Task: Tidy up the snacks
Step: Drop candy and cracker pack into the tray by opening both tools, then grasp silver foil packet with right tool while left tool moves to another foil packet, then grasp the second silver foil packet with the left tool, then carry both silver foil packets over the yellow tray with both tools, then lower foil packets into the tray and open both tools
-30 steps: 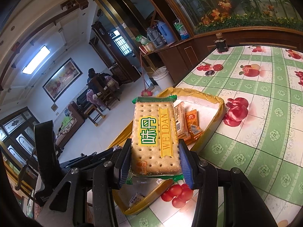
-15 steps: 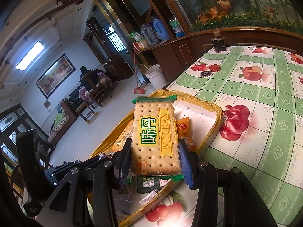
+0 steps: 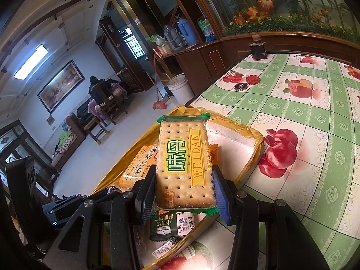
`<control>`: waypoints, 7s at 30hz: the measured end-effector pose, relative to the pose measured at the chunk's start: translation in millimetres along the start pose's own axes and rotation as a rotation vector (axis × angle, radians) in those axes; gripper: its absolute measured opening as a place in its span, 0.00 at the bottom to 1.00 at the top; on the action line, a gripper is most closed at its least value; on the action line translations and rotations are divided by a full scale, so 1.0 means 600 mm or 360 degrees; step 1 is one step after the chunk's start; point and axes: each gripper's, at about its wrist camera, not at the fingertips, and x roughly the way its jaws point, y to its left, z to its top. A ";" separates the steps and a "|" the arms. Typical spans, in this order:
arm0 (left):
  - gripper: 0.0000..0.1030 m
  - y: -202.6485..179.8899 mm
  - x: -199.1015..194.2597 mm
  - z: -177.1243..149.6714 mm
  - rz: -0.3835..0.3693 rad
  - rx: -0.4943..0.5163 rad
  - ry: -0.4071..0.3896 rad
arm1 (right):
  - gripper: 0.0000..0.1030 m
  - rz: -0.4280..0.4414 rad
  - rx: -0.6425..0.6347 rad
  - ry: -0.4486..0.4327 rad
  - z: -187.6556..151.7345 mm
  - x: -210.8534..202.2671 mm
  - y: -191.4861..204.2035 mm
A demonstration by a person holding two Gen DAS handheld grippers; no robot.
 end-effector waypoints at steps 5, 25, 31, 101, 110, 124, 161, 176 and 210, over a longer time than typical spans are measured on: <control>0.16 0.002 0.005 0.003 -0.0016 -0.0012 0.0016 | 0.46 -0.0043 -0.0023 0.0005 0.002 0.005 0.003; 0.73 -0.049 -0.039 0.003 -0.0132 -0.0020 0.0022 | 0.60 -0.0123 0.0120 -0.0109 -0.045 -0.112 -0.061; 0.72 -0.110 -0.055 -0.006 -0.0199 0.0075 0.0027 | 0.60 -0.0293 0.0238 -0.0236 -0.087 -0.223 -0.145; 0.57 -0.672 0.040 -0.044 -0.0461 0.0635 0.0190 | 0.59 -0.0877 0.0664 -0.0689 -0.285 -0.586 -0.333; 0.57 -0.497 -0.050 -0.042 -0.0370 0.0475 -0.0035 | 0.59 -0.0740 0.0549 -0.0609 -0.261 -0.524 -0.279; 0.57 -0.330 -0.102 -0.056 -0.0267 0.0332 -0.0111 | 0.59 -0.0537 0.0311 -0.0514 -0.220 -0.422 -0.153; 0.58 -0.143 -0.121 -0.048 -0.0097 0.0106 -0.0187 | 0.58 -0.0311 0.0032 -0.0339 -0.150 -0.286 -0.009; 0.58 -0.060 -0.087 -0.042 0.0001 -0.0022 -0.0129 | 0.58 -0.0174 -0.0031 -0.0213 -0.115 -0.186 0.023; 0.58 -0.003 0.002 -0.003 0.0056 -0.0100 0.0008 | 0.58 -0.0053 -0.0165 -0.0031 0.047 0.065 0.060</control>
